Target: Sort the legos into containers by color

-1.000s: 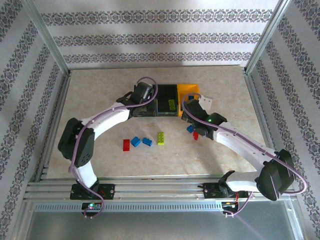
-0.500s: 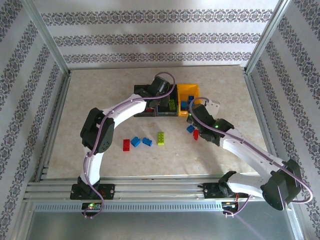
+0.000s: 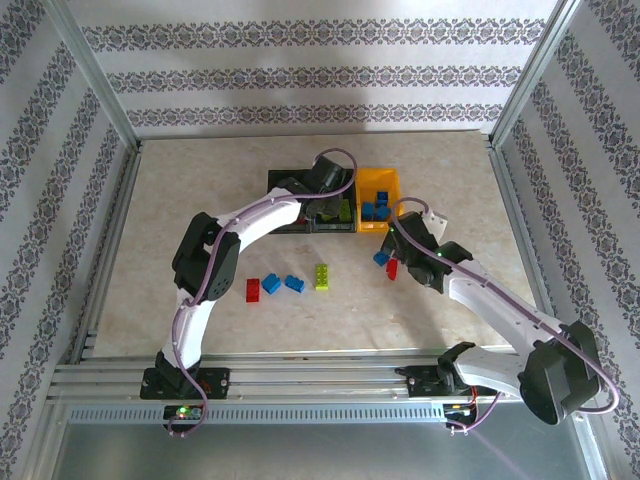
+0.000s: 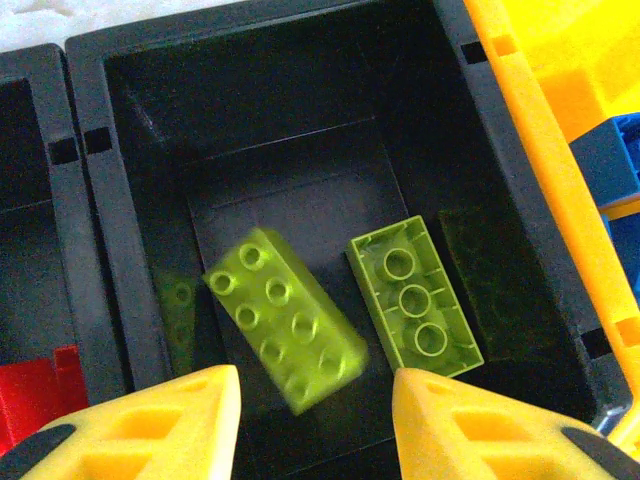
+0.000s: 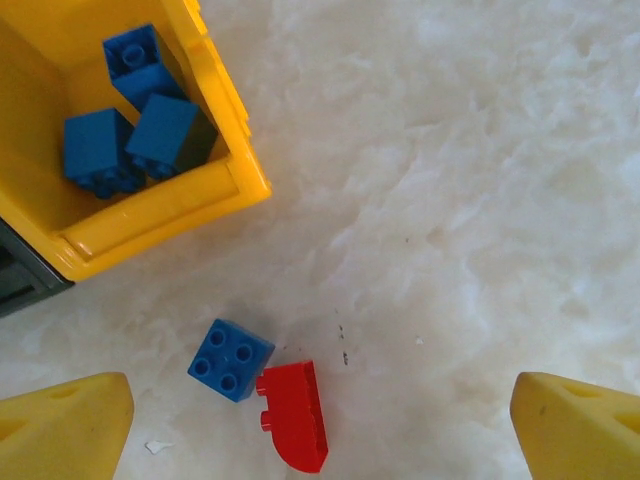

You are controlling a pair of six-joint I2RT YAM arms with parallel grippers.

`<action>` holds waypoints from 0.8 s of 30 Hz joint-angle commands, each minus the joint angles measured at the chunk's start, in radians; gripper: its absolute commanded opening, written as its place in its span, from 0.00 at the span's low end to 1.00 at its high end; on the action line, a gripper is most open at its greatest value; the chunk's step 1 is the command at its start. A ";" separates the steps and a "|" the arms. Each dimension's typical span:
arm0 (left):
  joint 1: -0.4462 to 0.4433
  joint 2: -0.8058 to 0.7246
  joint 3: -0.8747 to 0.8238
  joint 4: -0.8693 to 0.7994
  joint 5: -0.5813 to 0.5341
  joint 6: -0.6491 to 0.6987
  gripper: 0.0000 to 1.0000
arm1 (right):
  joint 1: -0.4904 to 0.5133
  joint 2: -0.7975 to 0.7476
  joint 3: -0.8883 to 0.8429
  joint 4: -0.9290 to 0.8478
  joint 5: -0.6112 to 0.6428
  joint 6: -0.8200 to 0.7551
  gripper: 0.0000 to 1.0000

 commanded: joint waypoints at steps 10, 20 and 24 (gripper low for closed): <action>-0.012 -0.135 -0.055 0.008 0.010 -0.021 0.53 | -0.047 0.170 0.057 0.024 -0.225 -0.142 0.83; -0.012 -0.381 -0.314 0.129 -0.034 -0.060 0.84 | -0.053 0.291 0.156 0.037 -0.265 -0.244 0.79; -0.009 -0.483 -0.434 0.175 -0.082 -0.081 1.00 | -0.056 0.365 0.206 0.032 -0.277 -0.283 0.78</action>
